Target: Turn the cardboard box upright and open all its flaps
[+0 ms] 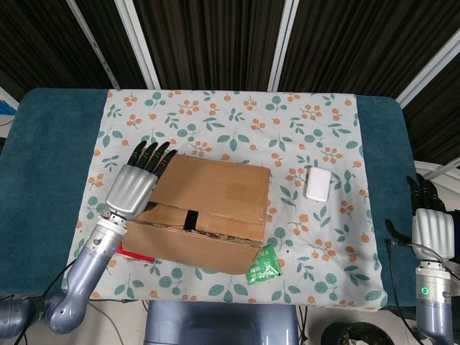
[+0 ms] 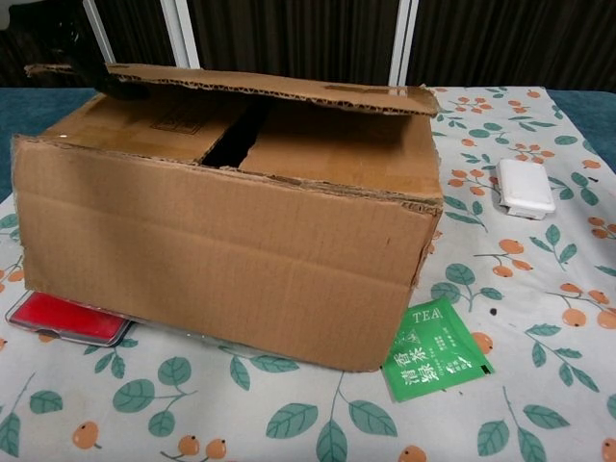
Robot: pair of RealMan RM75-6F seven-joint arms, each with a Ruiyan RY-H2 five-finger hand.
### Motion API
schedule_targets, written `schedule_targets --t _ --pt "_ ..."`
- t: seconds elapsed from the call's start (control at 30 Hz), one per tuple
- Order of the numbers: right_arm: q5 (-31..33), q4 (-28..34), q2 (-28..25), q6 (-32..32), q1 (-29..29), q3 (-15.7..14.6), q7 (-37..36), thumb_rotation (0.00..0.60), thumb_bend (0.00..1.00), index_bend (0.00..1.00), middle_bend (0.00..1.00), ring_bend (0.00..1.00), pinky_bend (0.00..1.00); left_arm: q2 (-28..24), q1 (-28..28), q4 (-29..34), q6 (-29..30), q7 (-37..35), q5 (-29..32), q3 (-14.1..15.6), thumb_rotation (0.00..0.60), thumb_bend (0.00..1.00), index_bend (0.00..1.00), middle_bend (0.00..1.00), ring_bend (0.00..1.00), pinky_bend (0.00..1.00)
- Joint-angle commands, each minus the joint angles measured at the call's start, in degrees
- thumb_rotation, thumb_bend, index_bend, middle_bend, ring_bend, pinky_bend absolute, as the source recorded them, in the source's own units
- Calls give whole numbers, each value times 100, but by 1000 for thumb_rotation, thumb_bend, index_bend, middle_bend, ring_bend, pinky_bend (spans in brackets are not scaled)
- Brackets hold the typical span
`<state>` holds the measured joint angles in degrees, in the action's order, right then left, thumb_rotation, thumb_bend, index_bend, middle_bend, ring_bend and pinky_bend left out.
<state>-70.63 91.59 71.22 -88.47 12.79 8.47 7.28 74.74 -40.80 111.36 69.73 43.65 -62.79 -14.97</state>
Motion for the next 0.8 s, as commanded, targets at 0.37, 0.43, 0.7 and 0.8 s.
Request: schedule_targets --t 0.37,0.43,0.7,0.8 --pt "83 -27 22 120 -87 126 -114 600 317 0 0 0 228 205 -1055 -1324 -525 213 384 -847 600 211 0 0 0 0" --pt "102 -22 24 144 -98 146 -134 600 317 0 0 0 228 318 -1250 -1672 -638 251 502 -934 600 212 0 0 0 0" --pt "106 -13 22 206 -127 208 -147 600 317 0 0 0 228 902 -2041 -3268 -1082 343 809 -1094 600 212 0 0 0 0" --pt "145 -11 19 241 -140 238 -169 600 316 0 0 0 228 1079 -2228 -3699 -1203 319 889 -1101 600 212 0 0 0 0"
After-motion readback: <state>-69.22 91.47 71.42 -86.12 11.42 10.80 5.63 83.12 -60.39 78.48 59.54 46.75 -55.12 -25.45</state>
